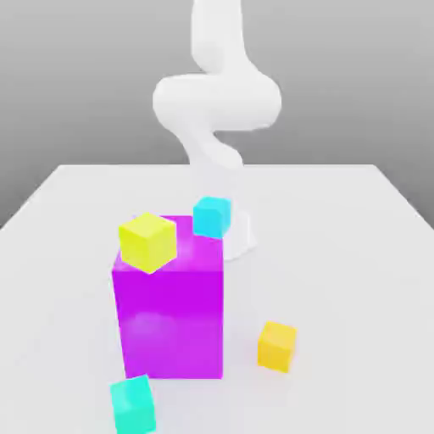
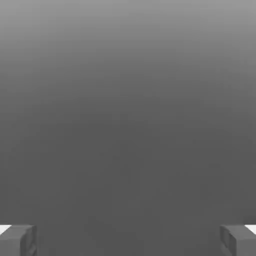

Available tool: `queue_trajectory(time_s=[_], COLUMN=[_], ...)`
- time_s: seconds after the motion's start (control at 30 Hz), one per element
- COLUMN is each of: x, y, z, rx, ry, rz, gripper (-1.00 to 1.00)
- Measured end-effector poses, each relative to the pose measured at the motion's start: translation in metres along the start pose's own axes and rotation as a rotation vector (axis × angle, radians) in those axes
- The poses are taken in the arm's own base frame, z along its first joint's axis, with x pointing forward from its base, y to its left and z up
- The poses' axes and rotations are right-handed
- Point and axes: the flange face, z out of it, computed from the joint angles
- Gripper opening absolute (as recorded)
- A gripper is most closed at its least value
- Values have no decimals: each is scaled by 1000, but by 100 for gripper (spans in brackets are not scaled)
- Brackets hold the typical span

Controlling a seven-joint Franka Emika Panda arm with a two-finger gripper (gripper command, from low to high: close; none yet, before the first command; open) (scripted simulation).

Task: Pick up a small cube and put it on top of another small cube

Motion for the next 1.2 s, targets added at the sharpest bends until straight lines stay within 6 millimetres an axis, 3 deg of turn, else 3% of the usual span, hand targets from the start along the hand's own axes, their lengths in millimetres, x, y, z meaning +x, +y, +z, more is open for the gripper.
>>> queue_trajectory(time_s=[0.13, 0.27, 0.4, 0.5, 0.63, 0.7, 0.87, 0.9, 1.1, 1.2], x=[-36, -91, -161, -216, -285, -300, -324, -329, -331, -322], y=[8, 25, 55, 86, 135, 149, 172, 176, 178, 170], z=[103, 190, 261, 300, 331, 344, 378, 384, 386, 375], rx=[-40, -73, -102, -122, -146, -151, -153, -153, -153, -154], ry=[-157, -306, -456, -565, -706, -730, -739, -740, -742, -740], rz=[-198, -397, -608, -768, -982, -1022, -1032, -1031, -1030, -1033], gripper=[0, 0, 0, 0, 0, 0, 0, -100, -100, -100])
